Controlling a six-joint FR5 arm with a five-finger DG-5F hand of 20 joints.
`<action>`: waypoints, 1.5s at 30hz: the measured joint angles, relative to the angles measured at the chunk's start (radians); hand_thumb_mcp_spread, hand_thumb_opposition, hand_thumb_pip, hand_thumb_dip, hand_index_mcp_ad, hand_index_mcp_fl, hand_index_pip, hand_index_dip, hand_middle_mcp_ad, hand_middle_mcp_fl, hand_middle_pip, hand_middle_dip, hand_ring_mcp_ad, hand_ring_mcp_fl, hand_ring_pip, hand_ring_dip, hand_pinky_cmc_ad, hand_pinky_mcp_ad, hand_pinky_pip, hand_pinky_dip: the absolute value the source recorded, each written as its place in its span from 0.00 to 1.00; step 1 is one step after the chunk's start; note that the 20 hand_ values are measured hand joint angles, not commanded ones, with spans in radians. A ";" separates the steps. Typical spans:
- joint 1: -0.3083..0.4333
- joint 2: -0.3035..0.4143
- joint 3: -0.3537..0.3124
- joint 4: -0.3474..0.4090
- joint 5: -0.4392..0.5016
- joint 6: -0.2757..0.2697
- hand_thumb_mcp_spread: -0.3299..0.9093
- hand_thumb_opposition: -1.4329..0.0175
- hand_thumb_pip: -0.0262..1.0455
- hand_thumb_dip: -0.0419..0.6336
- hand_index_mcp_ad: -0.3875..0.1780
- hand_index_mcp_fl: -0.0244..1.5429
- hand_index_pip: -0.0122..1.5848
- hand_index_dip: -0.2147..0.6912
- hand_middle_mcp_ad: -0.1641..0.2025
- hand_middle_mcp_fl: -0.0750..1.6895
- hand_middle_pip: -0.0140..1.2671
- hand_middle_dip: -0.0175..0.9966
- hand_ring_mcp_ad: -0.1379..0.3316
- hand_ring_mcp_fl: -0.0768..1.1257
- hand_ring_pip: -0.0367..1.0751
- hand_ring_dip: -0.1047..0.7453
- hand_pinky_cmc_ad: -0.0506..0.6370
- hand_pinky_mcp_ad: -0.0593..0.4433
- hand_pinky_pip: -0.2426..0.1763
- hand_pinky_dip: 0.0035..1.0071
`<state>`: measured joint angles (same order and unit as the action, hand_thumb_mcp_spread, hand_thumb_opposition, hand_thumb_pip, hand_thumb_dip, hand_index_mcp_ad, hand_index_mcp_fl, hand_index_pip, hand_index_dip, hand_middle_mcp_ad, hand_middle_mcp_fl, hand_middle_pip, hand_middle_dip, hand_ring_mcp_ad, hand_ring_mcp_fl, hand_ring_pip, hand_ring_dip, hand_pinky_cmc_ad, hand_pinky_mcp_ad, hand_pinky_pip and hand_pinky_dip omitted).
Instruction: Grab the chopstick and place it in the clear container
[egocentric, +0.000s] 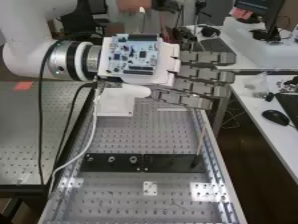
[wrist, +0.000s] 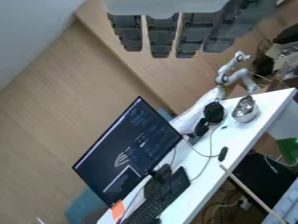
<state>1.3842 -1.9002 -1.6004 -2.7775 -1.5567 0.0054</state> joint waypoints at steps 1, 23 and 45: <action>-0.013 -0.019 0.013 0.003 -0.014 0.014 0.27 0.98 0.03 0.07 0.64 0.01 0.01 0.24 0.61 0.04 0.02 0.05 0.41 0.07 0.04 0.15 0.13 0.22 0.55 0.01; -0.120 -0.230 0.176 0.030 -0.111 0.175 0.64 0.48 0.62 0.54 0.40 0.25 0.29 0.57 0.35 0.35 0.11 0.68 0.41 0.16 0.11 0.51 0.57 0.61 0.43 0.15; -0.084 -0.373 0.180 0.035 -0.077 0.359 0.64 0.46 0.60 0.54 0.39 0.29 0.34 0.59 0.35 0.38 0.11 0.73 0.42 0.17 0.12 0.51 0.61 0.63 0.40 0.15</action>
<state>1.3003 -2.2729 -1.4206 -2.7426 -1.6336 0.3639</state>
